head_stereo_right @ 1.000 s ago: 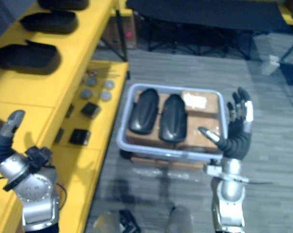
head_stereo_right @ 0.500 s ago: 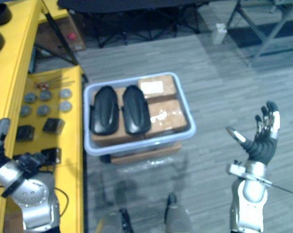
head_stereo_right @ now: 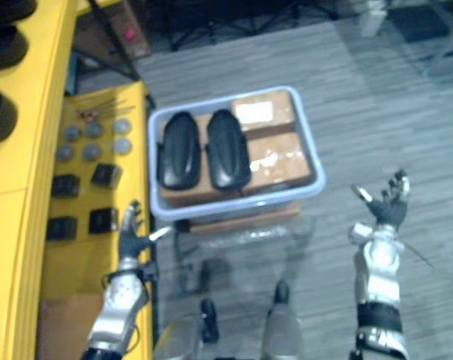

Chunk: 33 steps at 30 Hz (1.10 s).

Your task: Walk over and take plastic housings, then place them on the shelf

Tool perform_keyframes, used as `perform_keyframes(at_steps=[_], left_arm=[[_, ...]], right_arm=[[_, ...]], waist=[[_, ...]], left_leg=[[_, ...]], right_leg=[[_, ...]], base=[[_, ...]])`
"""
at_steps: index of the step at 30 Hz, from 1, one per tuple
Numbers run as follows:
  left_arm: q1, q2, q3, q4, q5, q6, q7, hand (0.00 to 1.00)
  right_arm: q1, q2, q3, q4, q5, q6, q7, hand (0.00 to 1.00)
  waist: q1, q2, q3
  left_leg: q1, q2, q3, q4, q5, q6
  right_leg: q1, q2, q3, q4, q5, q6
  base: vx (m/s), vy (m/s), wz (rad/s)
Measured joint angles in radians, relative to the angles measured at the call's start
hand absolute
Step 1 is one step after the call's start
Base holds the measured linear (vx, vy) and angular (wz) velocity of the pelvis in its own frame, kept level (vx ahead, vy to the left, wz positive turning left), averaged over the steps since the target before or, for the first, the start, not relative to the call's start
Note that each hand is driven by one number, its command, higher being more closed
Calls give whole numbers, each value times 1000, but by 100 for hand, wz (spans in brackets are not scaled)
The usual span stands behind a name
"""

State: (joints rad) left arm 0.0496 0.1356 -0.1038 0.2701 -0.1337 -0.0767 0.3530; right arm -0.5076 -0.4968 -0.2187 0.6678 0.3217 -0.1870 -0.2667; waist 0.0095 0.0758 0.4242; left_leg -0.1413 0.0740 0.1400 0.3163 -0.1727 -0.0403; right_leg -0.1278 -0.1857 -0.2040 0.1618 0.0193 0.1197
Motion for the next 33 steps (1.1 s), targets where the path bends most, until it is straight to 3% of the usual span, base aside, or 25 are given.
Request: perform_keyframes(at_steps=[2, 6, 7, 9, 14, 21, 26, 31, 33], left_arm=[[-10, 2, 1, 106, -60, -9, 24, 0], [3, -10, 3, 310, -54, -66, 83, 0], [10, -14, 5, 324, -51, -78, 88, 0], [46, -30, 5, 362, -38, -146, 111, 0], [67, -47, 8, 413, -5, -215, 107, 0], [63, -49, 12, 479, -28, -253, 62, 0], [46, -58, 4, 501, -66, -267, 29, 0], [10, -64, -36, 509, -96, -271, 16, 0], [7, -64, -40, 508, -103, -275, 15, 0]], right_arm=[[-90, -42, 36, 61, 1, -1, -9, 0], [-240, -124, 77, 189, 25, 22, -63, 0], [-260, -131, 78, 200, 28, 32, -64, 0], [-318, -153, 105, 226, 31, 69, -65, 0], [-402, -189, 143, 326, 31, 147, -63, 0], [-456, -219, 146, 374, 24, 241, -28, 0], [-490, -246, 194, 404, -10, 264, -2, 0], [-541, -293, 242, 409, -24, 266, -3, 0], [-570, -293, 272, 410, -41, 255, -17, 0]], waist=[[18, 2, 1], [90, 13, 13], [97, 15, 20], [111, 23, 40], [143, 33, 56], [148, 39, 68], [164, 46, 67], [192, 90, 83], [195, 93, 83]], left_leg=[[-43, -9, -27, 19, 3, 4], [-109, -21, -82, 62, 5, 6], [-109, -24, -85, 63, 5, 6], [-124, -30, -105, 77, 5, 7], [-163, -35, -113, 96, 9, 12], [-205, -37, -116, 112, 14, 12], [-233, -33, -123, 111, 24, 5], [-259, -33, -133, 114, 35, 1], [-281, -31, -139, 118, 39, 0]], right_leg=[[-16, -8, -23, -4, 11, 2], [-22, -18, -77, -12, 22, 3], [-20, -21, -84, -10, 22, 3], [-18, -26, -102, -8, 22, 3], [-49, -37, -117, 17, 21, 3], [-110, -56, -121, 76, -1, 2], [-152, -58, -122, 113, -15, -7], [-178, -58, -130, 129, -17, -11], [-198, -57, -135, 136, -18, -12]], base=[[-81, 54, 38], [-39, 41, 34], [-28, 36, 35], [-45, 47, 24], [-23, 23, 7], [-21, 18, 3], [-4, -3, 1], [-15, -3, 6], [-12, -1, 4]])
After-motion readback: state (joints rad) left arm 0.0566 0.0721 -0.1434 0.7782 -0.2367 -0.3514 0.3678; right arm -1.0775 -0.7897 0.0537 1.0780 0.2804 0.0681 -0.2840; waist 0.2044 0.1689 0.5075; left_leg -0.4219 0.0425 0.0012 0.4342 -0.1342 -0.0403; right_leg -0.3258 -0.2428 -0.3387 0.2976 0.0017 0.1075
